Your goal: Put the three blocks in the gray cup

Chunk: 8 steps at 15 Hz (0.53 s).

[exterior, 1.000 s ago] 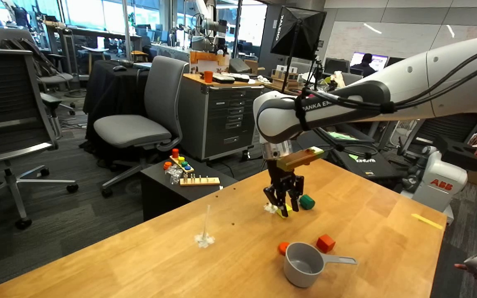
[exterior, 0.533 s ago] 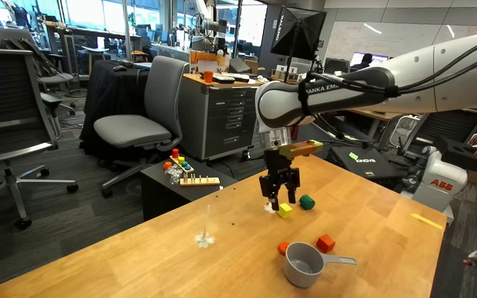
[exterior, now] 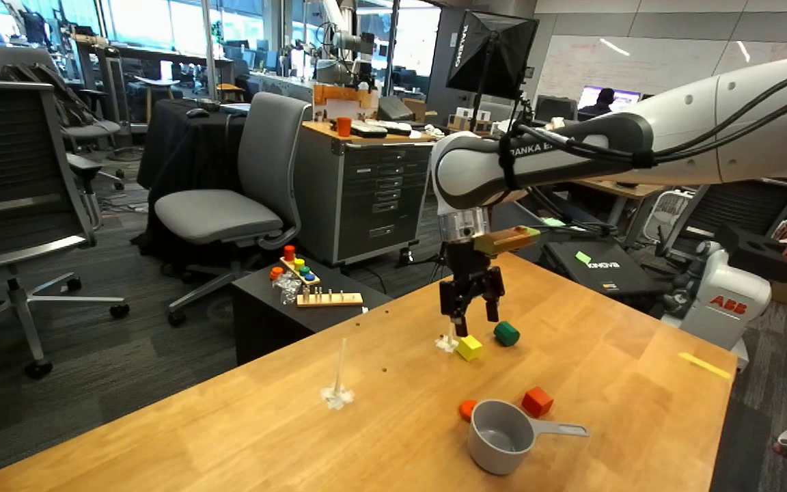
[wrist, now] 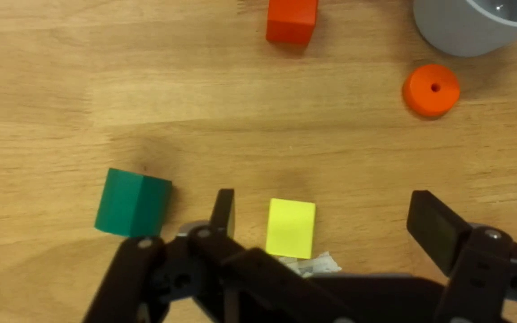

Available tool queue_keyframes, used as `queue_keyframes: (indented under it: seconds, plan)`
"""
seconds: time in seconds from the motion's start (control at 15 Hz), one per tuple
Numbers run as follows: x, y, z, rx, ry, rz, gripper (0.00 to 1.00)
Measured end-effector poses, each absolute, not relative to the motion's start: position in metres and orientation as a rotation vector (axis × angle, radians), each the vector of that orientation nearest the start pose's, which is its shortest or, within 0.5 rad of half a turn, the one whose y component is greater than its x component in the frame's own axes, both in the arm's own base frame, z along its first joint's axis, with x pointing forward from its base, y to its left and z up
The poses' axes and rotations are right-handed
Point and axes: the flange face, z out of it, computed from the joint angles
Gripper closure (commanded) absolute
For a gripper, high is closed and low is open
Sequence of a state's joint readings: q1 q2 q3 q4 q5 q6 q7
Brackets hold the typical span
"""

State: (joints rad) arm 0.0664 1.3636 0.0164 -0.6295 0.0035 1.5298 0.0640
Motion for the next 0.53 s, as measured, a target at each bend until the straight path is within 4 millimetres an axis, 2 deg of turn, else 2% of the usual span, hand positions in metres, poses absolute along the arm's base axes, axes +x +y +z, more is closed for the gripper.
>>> queue_keyframes:
  seconds: [0.2,0.53]
  plan:
    - [0.737,0.048,0.088,-3.101,-0.014,0.737,0.0]
    - [0.732,0.055,0.064,-3.113,-0.037,0.747,0.0]
